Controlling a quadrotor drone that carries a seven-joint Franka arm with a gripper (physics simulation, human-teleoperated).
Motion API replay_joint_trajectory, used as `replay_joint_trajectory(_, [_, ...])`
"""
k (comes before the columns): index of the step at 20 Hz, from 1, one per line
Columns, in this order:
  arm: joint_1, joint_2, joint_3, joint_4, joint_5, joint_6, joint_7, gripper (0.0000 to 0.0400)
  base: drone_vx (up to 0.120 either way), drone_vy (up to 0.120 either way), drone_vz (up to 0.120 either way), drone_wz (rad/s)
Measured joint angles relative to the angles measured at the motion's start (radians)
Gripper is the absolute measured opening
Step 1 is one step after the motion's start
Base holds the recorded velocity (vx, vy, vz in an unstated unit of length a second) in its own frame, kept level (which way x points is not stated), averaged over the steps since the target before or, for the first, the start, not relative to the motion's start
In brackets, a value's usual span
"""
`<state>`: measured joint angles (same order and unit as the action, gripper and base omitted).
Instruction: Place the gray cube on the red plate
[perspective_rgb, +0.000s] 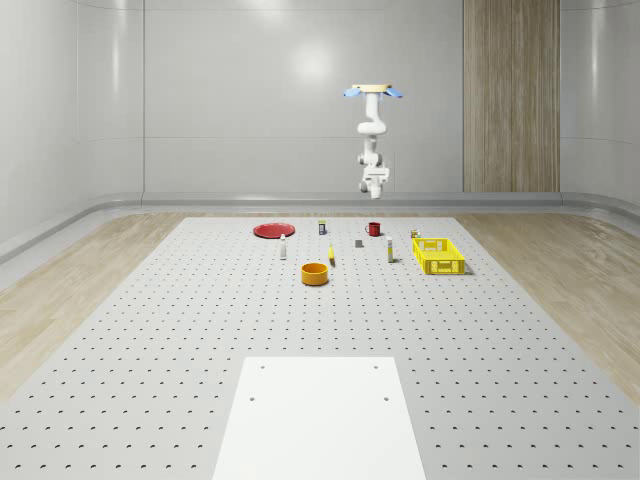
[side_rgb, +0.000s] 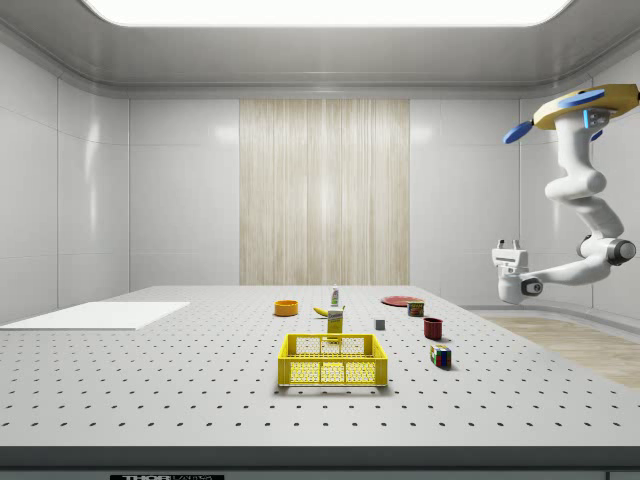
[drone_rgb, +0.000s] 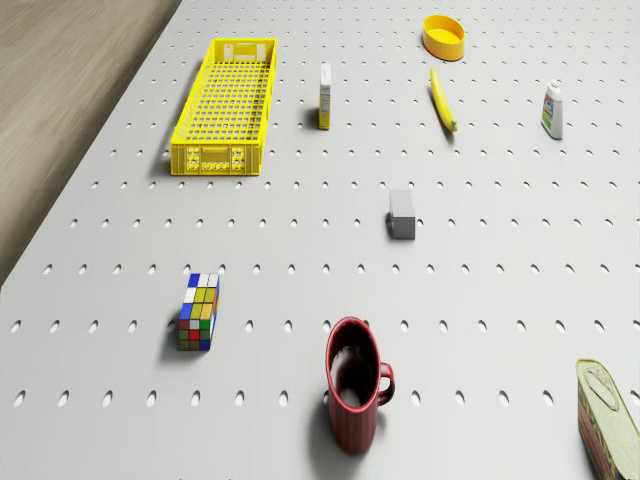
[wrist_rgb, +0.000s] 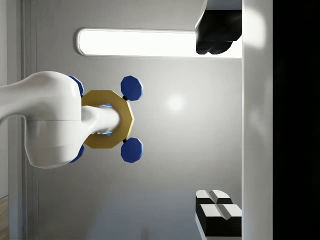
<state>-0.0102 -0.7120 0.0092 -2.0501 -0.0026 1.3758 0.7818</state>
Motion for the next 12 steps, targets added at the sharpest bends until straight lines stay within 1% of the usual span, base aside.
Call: replay_joint_trajectory(12, [-0.009, -0.007, 0.029, -0.007, -0.04, 0.009, 0.005, 0.04, 0.12, -0.12, 0.0, 0.0])
